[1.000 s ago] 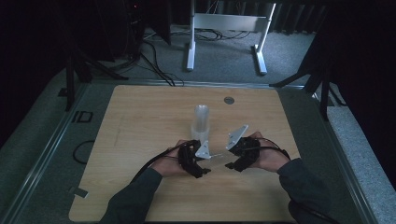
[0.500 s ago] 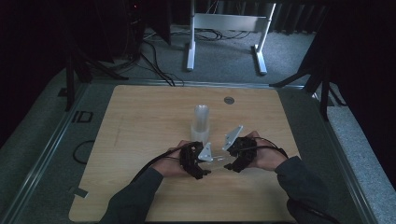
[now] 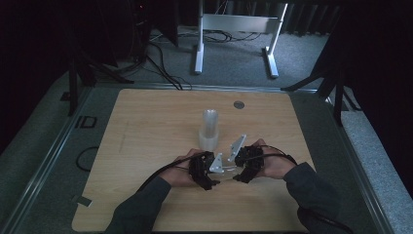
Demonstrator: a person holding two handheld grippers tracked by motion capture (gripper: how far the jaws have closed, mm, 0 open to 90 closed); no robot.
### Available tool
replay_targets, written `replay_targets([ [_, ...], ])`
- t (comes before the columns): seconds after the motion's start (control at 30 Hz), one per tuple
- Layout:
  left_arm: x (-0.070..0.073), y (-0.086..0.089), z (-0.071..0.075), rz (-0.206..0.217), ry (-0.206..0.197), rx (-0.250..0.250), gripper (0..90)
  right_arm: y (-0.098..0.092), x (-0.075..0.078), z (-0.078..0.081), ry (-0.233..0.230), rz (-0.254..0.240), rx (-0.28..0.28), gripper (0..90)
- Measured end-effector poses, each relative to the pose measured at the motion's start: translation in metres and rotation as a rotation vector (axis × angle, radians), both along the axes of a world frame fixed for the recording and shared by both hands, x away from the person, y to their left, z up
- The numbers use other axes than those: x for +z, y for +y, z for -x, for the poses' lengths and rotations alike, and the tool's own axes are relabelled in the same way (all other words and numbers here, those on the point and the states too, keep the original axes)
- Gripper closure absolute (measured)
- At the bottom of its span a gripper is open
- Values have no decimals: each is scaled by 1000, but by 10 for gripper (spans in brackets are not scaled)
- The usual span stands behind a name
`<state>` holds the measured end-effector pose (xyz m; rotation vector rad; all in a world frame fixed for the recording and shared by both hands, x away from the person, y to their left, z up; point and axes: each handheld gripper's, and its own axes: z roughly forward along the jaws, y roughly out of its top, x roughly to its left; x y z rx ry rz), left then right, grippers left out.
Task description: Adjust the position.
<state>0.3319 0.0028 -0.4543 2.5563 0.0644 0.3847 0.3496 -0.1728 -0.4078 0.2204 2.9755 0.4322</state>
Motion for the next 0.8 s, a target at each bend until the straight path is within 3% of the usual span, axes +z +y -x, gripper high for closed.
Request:
replay_targets([
  [0.23,1,-1,2,-1,-8,-3,298,5,-5,2,8,37,6,333],
  [0.8,0,-2,1,6,3,-8,297,9,-7,5,-18,53,47,385],
])
